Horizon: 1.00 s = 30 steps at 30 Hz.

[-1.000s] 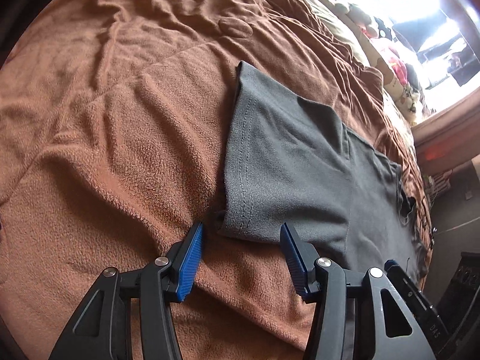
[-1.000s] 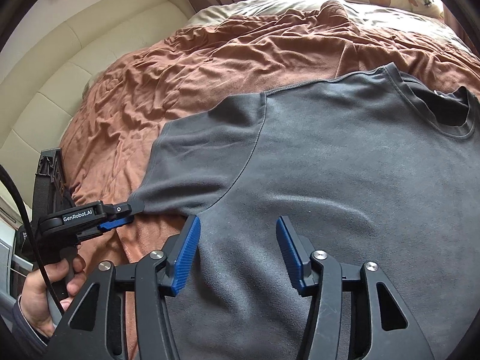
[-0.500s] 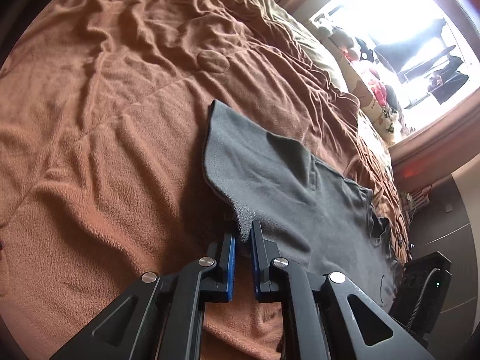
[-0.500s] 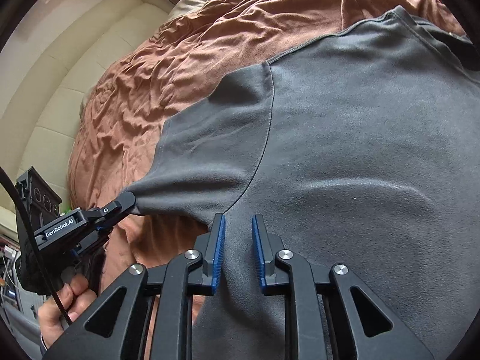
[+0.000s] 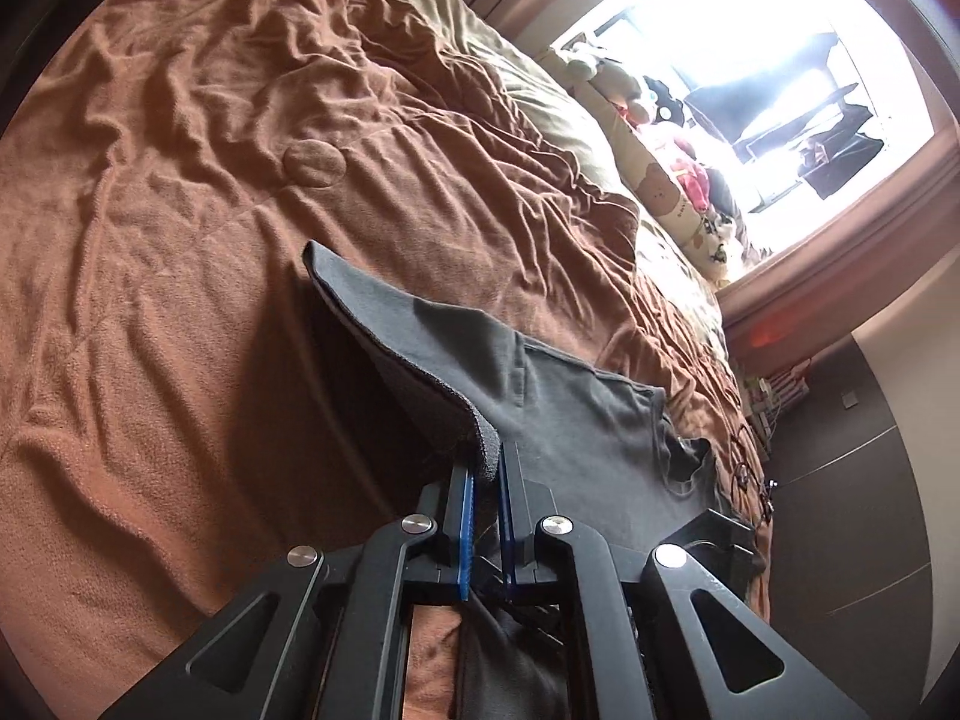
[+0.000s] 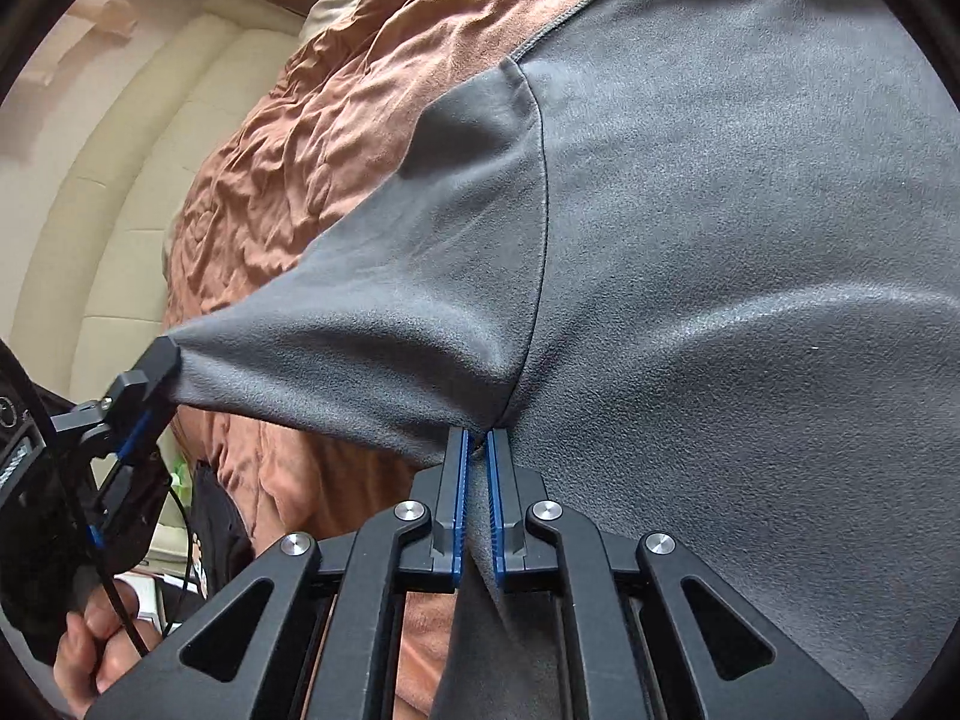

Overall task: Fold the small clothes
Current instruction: 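Grasp the shirt side with the left gripper and fold it inward while the right gripper pins the body, then open both grippers and release the folded shirt side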

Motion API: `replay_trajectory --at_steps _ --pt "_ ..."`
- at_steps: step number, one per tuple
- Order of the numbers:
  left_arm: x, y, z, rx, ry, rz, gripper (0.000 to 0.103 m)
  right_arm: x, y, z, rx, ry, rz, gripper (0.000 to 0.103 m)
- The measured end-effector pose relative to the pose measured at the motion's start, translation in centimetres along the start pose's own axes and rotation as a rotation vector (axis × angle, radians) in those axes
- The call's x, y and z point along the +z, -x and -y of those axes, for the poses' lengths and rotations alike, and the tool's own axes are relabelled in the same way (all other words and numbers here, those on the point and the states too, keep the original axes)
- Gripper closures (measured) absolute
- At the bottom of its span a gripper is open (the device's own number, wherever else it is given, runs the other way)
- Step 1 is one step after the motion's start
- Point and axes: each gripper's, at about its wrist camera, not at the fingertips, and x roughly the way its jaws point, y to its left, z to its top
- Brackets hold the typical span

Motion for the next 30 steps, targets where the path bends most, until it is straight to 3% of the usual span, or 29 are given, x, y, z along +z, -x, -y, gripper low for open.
replay_trajectory --at_steps 5,10,13,16,18,20,30 --pt "-0.5 -0.7 1.4 -0.085 0.006 -0.034 0.096 -0.1 0.2 0.3 0.026 0.002 0.002 0.1" --pt "-1.4 -1.5 3.1 -0.084 -0.027 -0.066 0.096 -0.9 3.7 1.9 0.101 -0.054 0.054 0.099" --pt "-2.0 -2.3 3.9 -0.086 -0.046 -0.093 0.096 -1.3 5.1 2.3 0.078 -0.046 0.092 0.096" --pt "-2.4 -3.1 4.6 -0.094 -0.049 -0.113 0.096 -1.1 5.8 2.3 0.043 -0.01 0.092 0.09" --pt "-2.7 -3.5 5.1 -0.093 -0.057 -0.122 0.096 -0.7 6.3 3.2 0.052 -0.045 0.107 0.066" --pt "-2.9 -3.7 5.7 -0.097 -0.063 -0.13 0.096 -0.5 7.2 4.1 0.031 -0.081 0.142 0.051" --pt "-5.0 -6.8 8.9 -0.137 -0.113 -0.237 0.096 -1.2 12.2 6.0 0.029 -0.158 0.24 0.05"
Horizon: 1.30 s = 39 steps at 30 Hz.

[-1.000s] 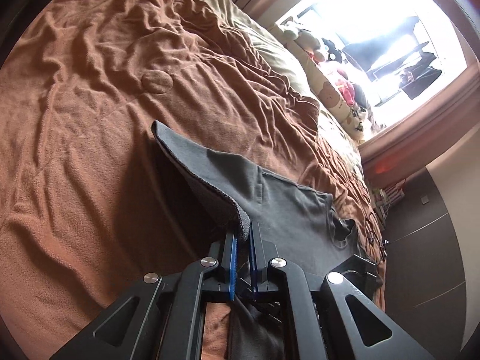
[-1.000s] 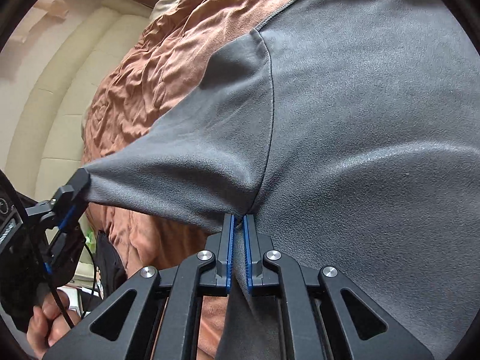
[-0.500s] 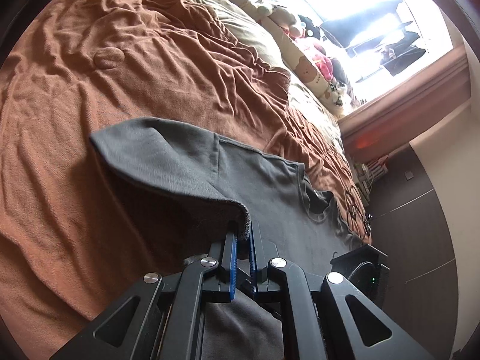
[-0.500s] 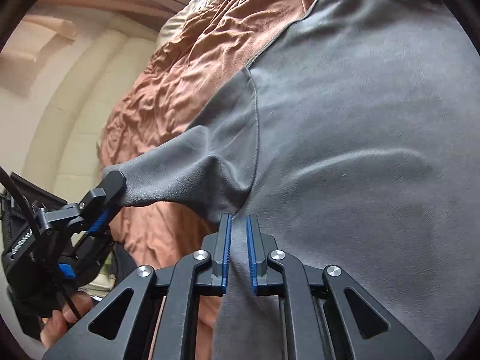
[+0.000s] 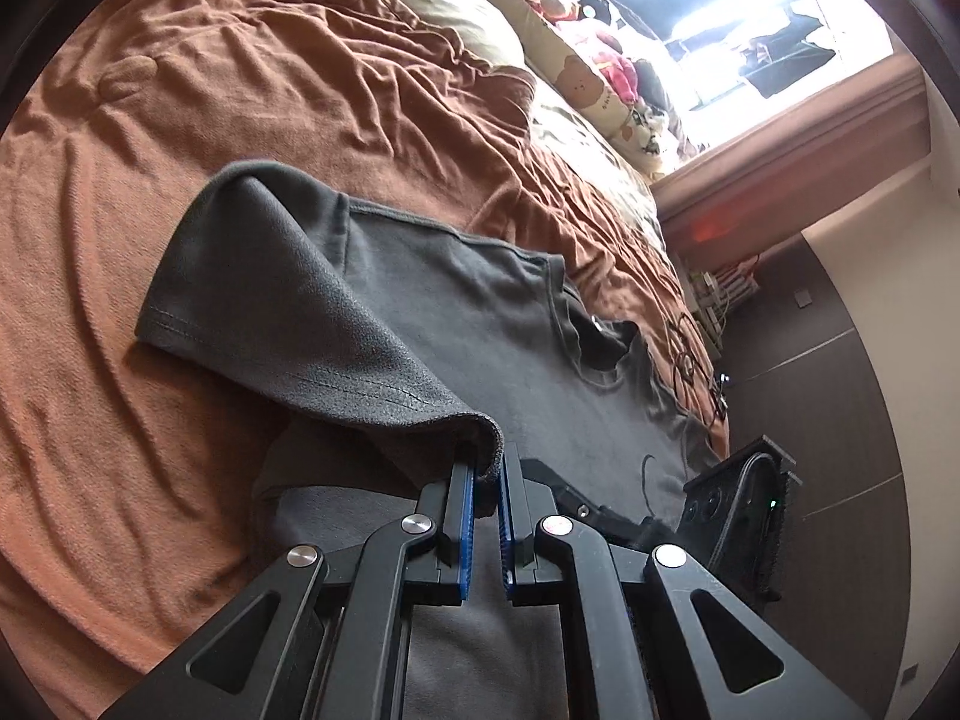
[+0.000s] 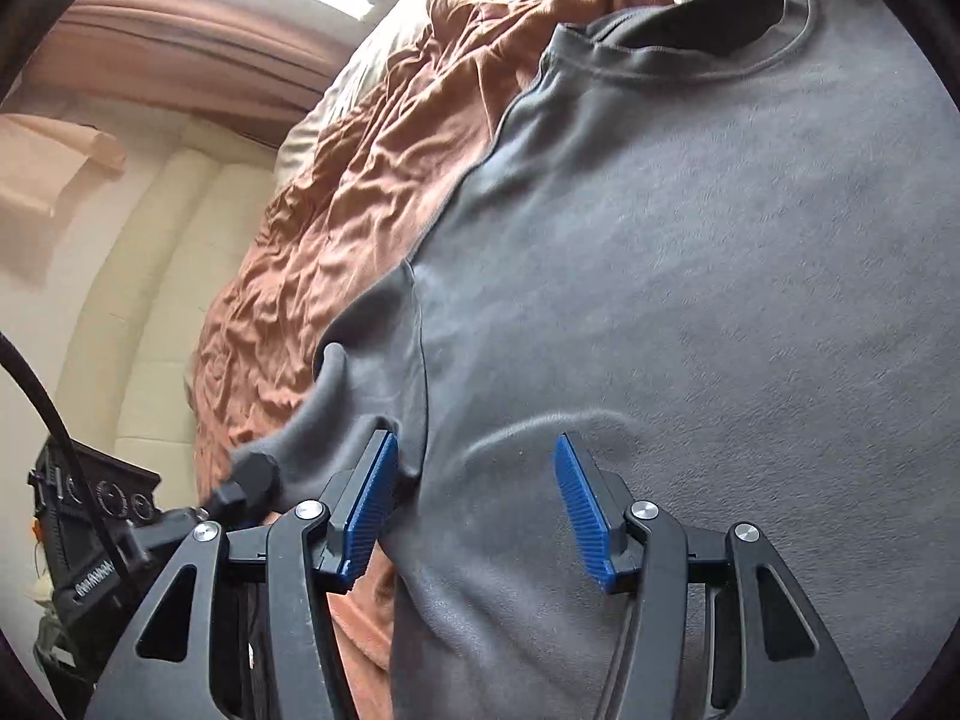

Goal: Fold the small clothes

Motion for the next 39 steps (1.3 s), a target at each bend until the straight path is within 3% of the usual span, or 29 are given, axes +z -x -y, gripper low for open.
replay_trajectory --at_steps 4,6,8,10,14,25,30,31,34,36,39 --pt "-0.6 -1.5 0.5 0.019 0.0 -0.055 0.093 -0.1 0.7 1.2 -0.009 -0.015 0.013 0.05" --pt "-0.5 -1.3 0.2 0.03 0.007 -0.044 0.08 -0.1 0.7 2.0 -0.012 -0.033 0.001 0.05" --pt "-0.5 -0.5 -0.4 0.038 0.024 -0.016 0.057 0.2 0.9 2.2 -0.014 -0.038 -0.006 0.05" --pt "-0.3 0.2 -0.9 0.055 0.032 0.014 0.048 0.4 1.0 1.8 -0.007 -0.026 -0.01 0.05" --pt "0.3 1.5 -2.4 0.108 0.051 0.055 0.047 0.7 0.8 1.4 -0.004 -0.001 -0.024 0.043" --pt "2.5 0.4 -8.5 0.259 0.13 0.058 0.047 0.7 -1.8 0.5 -0.075 0.118 -0.032 0.042" --pt "3.4 -0.7 -9.6 0.277 0.12 0.055 0.047 0.5 -2.4 -0.3 -0.098 0.183 -0.01 0.042" --pt "3.6 -0.9 -9.7 0.287 0.112 0.056 0.047 0.3 -2.6 -0.5 -0.103 0.195 -0.005 0.043" --pt "4.0 -1.7 -9.8 0.319 0.079 0.062 0.048 0.0 -3.0 -1.0 -0.147 0.235 0.008 0.061" --pt "4.3 -2.1 -9.5 0.365 0.033 0.07 0.048 -0.2 -3.1 -0.9 -0.153 0.239 0.005 0.083" --pt "4.8 -2.6 -9.3 0.411 -0.005 0.073 0.051 -0.2 -3.2 -0.5 -0.139 0.226 -0.004 0.097"
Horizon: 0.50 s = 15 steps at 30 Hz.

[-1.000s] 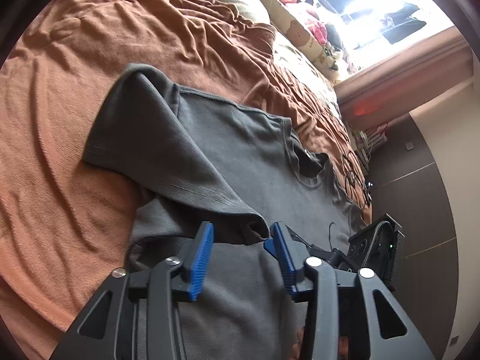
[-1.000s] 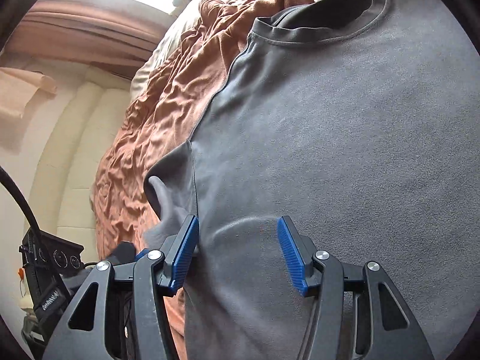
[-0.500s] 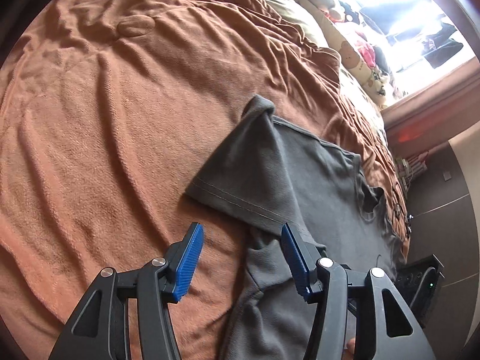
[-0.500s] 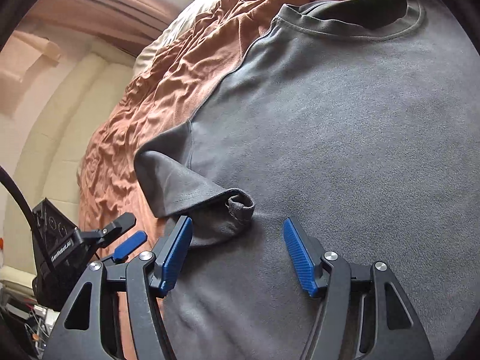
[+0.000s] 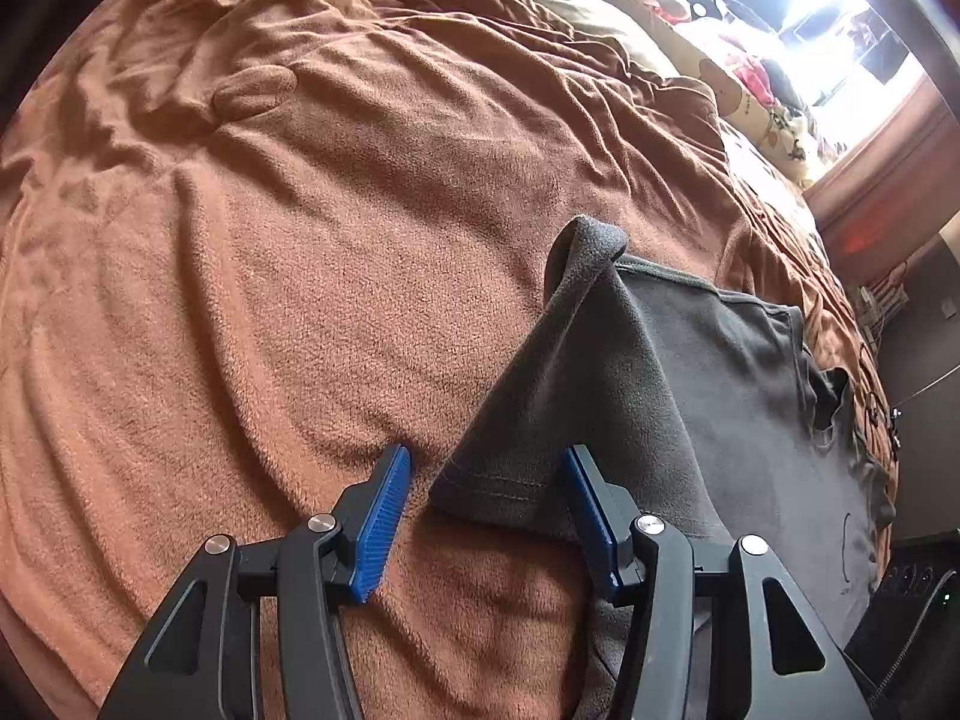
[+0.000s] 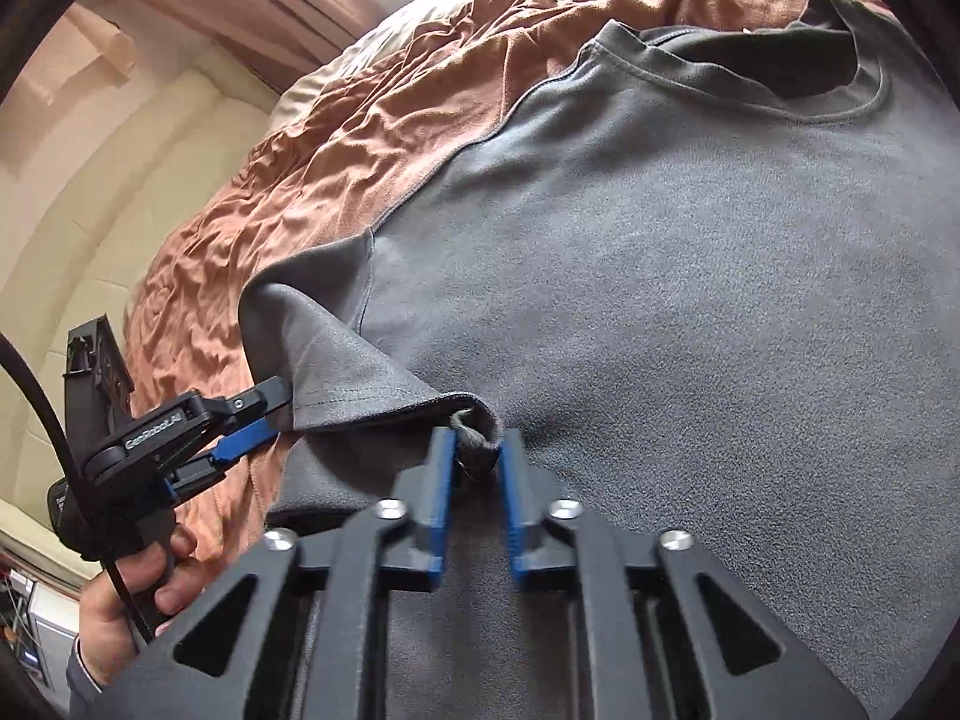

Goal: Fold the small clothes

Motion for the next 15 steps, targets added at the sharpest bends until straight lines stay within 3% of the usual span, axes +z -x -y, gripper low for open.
replay_trajectory --at_steps 2,4,15 --pt "0.2 -0.2 0.0 0.033 -0.006 0.003 0.078 -0.1 0.3 0.1 0.005 -0.012 0.003 0.098" --pt "0.5 -0.3 -0.1 0.019 0.008 -0.007 0.098 -0.3 1.0 0.2 0.007 -0.017 0.01 0.099" --pt "1.9 3.2 4.5 -0.136 -0.023 0.024 0.099 -0.9 5.1 0.6 0.008 -0.043 0.02 0.1"
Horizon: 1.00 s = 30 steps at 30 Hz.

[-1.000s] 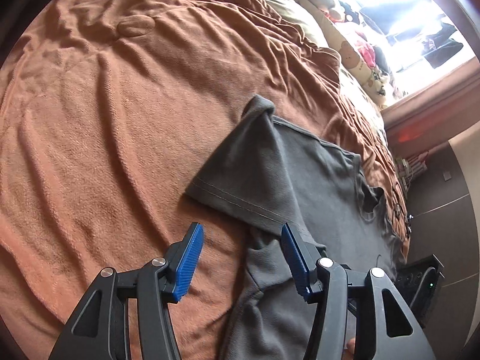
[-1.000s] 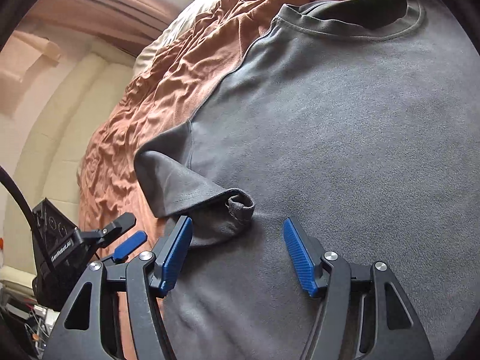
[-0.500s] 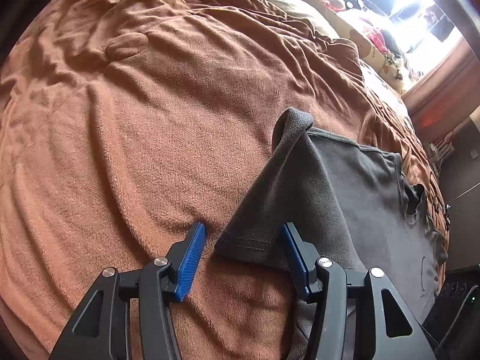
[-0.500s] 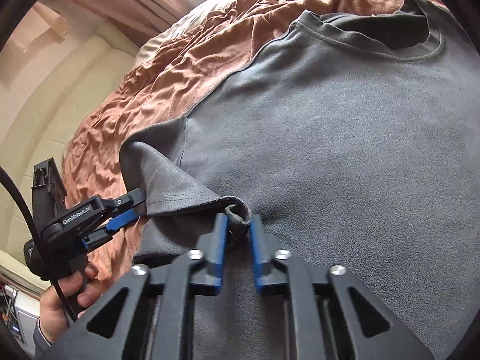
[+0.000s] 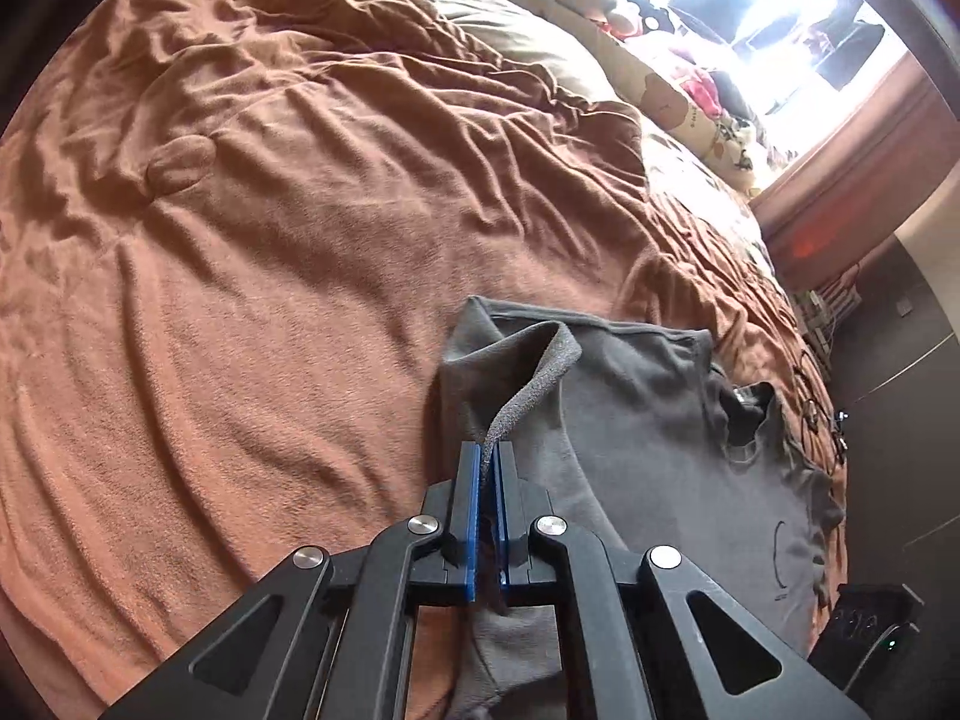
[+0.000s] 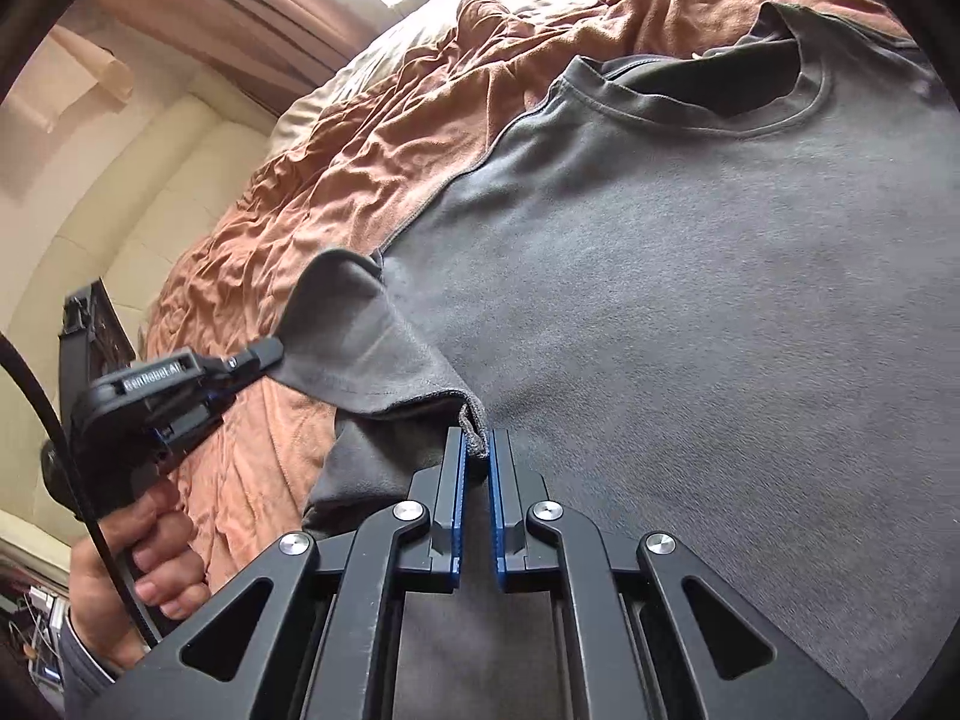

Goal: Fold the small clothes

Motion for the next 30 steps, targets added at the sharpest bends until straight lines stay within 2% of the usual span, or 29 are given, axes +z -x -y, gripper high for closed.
replay_trajectory --at_steps 6,16,19,21,24,28,30 --pt "0.3 -0.2 4.1 -0.05 -0.043 -0.015 0.099 -0.8 1.5 1.6 0.002 -0.057 -0.016 0.1" --pt "-0.1 -2.3 9.7 -0.129 -0.133 -0.066 0.099 -1.5 1.2 3.9 0.05 -0.165 -0.106 0.097" --pt "-0.1 -3.1 10.8 -0.133 -0.152 -0.077 0.099 -1.1 1.8 4.6 0.045 -0.187 -0.088 0.088" --pt "-0.1 -3.7 11.3 -0.132 -0.158 -0.082 0.099 -0.8 2.4 5.3 0.035 -0.209 -0.068 0.07" --pt "0.0 -4.4 12.1 -0.14 -0.16 -0.09 0.099 -0.8 3.3 5.8 0.056 -0.231 -0.042 0.057" --pt "0.1 -4.8 13.4 -0.162 -0.194 -0.083 0.099 -0.8 4.0 6.7 0.069 -0.259 -0.011 0.054" --pt "0.2 -4.8 13.8 -0.141 -0.217 -0.076 0.094 -1.3 4.2 7.1 0.082 -0.265 -0.005 0.054"
